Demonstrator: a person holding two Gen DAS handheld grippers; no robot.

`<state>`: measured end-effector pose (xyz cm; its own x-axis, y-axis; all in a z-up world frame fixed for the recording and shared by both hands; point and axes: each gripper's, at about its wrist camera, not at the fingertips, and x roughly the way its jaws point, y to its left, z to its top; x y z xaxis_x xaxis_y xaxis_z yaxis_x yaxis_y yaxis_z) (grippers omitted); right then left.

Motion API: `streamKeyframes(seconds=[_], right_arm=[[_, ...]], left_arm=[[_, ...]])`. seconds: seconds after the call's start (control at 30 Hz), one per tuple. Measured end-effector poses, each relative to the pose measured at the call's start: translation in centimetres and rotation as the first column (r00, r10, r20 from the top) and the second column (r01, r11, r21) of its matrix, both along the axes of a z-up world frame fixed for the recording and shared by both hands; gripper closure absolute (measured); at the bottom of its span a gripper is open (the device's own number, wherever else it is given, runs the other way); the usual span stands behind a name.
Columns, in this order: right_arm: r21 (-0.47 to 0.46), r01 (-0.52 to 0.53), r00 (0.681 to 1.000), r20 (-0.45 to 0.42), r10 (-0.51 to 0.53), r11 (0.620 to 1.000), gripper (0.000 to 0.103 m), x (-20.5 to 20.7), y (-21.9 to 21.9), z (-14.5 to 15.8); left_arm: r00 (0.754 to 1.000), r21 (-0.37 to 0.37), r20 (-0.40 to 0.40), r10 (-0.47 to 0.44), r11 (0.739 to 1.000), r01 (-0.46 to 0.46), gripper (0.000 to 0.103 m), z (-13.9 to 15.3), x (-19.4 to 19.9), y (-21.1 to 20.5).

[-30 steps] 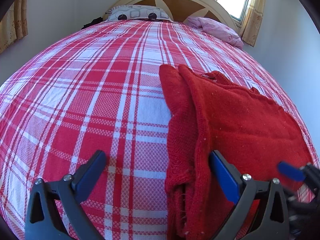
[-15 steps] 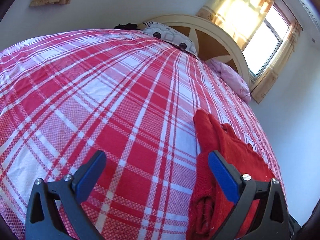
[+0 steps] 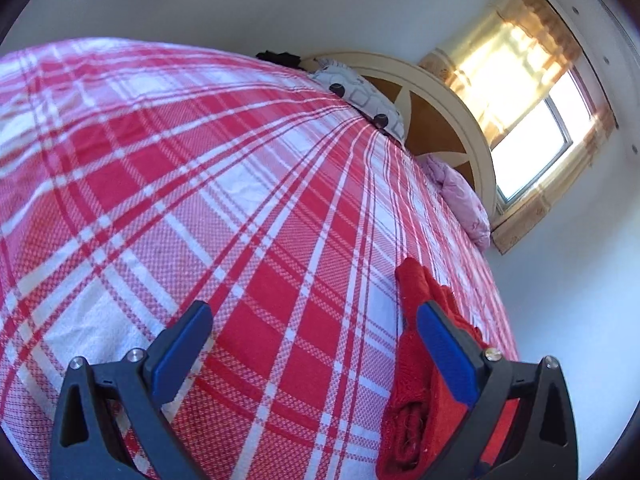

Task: Fold small clothes

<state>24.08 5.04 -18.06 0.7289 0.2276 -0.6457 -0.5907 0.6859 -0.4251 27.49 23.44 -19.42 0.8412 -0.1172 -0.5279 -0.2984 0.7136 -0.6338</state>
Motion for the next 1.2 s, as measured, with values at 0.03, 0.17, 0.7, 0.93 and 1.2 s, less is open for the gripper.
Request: streamKeyframes(seconds=[0.03,0.17,0.7,0.93,1.2], right_arm=[[-0.021,0.008,1.000,0.014,-0.008,1.000,0.035,0.0,0.3,-0.2],[-0.049,0.013,0.999,0.047,-0.011,0.999,0.035,0.1,0.8,-0.8],[0.055,0.014,0.999,-0.034,-0.012,0.998,0.077,1.0,-0.5,-1.0],[0.050,0.012,1.000,-0.028,-0.011,0.999,0.077,0.9,-0.3,-1.1],[0.047,0.012,1.000,-0.019,-0.011,0.999,0.077,0.4,-0.2,-1.1]], left_arm=[[1.000,-0.011,0.010,0.008,1.000,-0.008,0.000,0.0,-0.1,0.2],[1.000,-0.011,0.014,0.010,1.000,-0.010,0.000,0.0,-0.2,0.1],[0.899,-0.075,-0.084,-0.429,0.903,0.424,0.000,0.7,7.7,-3.2],[0.840,-0.062,-0.119,-0.529,0.849,0.526,0.006,1.9,12.3,-5.8],[0.801,-0.006,-0.192,-0.567,0.817,0.577,0.035,1.6,14.6,-8.7]])
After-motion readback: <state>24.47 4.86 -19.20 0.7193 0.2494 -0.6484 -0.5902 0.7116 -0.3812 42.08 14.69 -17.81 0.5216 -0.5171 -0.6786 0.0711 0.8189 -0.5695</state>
